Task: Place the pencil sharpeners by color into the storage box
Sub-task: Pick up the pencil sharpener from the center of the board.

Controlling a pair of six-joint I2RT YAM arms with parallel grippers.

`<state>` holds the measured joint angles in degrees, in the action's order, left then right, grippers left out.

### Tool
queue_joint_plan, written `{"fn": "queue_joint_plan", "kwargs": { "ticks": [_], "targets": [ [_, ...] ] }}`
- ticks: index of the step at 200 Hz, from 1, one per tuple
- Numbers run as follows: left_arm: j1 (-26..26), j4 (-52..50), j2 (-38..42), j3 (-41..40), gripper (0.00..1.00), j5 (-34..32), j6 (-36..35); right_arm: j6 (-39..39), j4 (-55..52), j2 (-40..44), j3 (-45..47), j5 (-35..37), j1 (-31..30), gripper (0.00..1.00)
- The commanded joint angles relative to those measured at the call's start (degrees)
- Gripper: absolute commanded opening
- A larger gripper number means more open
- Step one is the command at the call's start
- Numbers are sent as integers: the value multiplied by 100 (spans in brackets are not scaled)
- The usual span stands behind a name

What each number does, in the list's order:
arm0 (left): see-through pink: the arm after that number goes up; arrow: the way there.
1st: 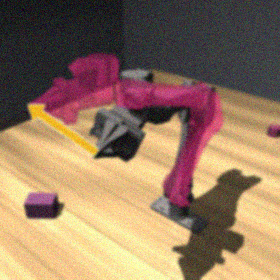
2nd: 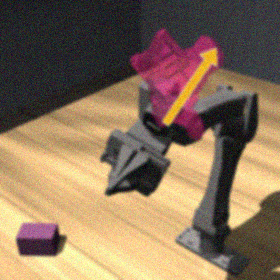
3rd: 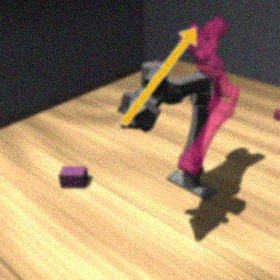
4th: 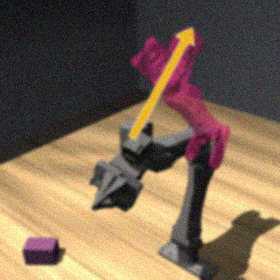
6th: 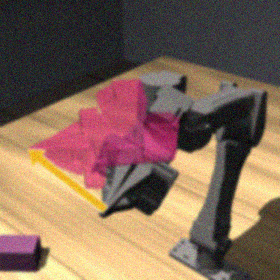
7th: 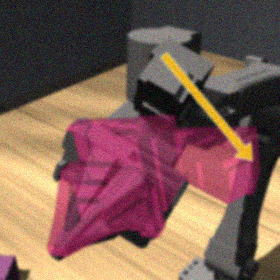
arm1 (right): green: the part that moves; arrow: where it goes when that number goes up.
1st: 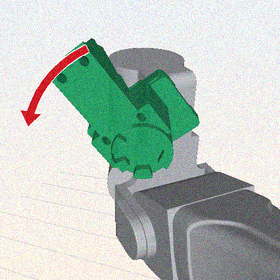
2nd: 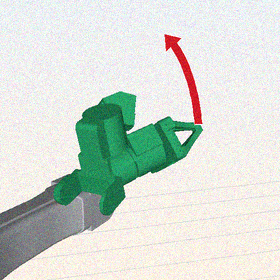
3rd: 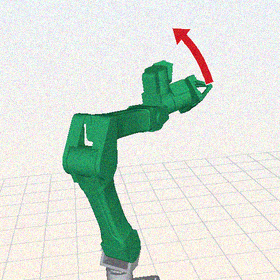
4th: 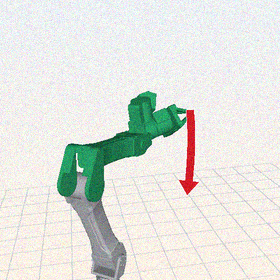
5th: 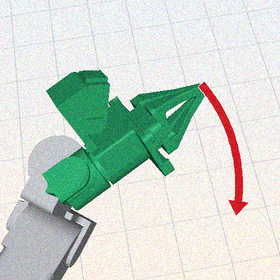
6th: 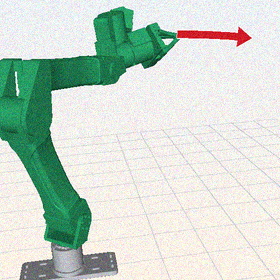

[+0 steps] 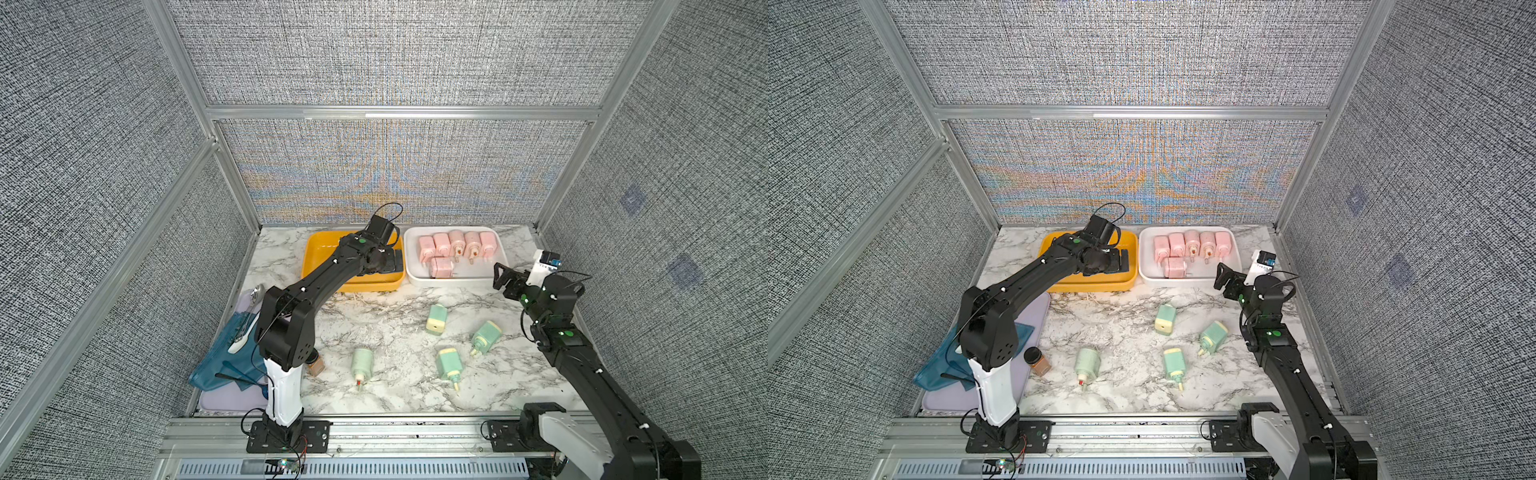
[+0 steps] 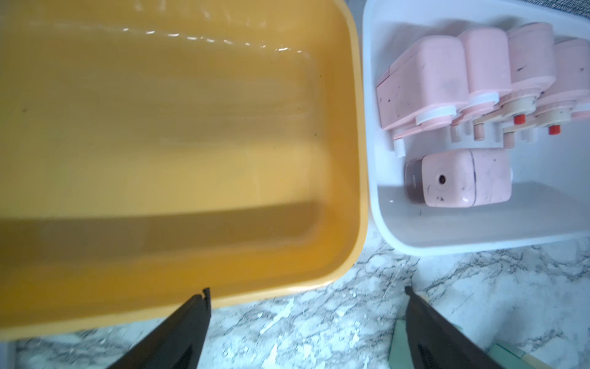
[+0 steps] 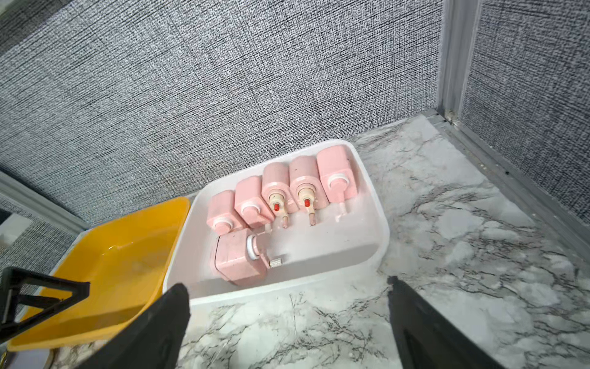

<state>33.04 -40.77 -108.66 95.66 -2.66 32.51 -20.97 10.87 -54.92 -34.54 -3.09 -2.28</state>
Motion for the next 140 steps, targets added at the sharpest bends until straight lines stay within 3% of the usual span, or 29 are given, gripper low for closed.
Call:
{"fn": "queue_joint_plan", "kwargs": {
  "ticks": [1, 23, 49, 81, 114, 140],
  "targets": [
    [67, 30, 510, -508, 99, -301, -126, 165, -372, 70, -33, -229, -26, 99],
    [162, -130, 1156, -1134, 99, -423, -26, 234, -474, 73, -38, -627, -131, 99],
    [309, -419, 2000, -1826, 99, -475, -3, 174, -504, 28, -49, -612, -426, 99],
    [775, -423, 3048, -2719, 99, -490, 119, 305, 100, -98, 10, -1200, -980, 99],
    [1403, -599, 3832, -3596, 99, -871, 640, 549, 356, -406, -190, -853, -1738, 99],
    [1882, -774, 4215, -4046, 99, -1151, 1116, 494, 495, -671, -322, -602, -1975, 99]
  ]
}}
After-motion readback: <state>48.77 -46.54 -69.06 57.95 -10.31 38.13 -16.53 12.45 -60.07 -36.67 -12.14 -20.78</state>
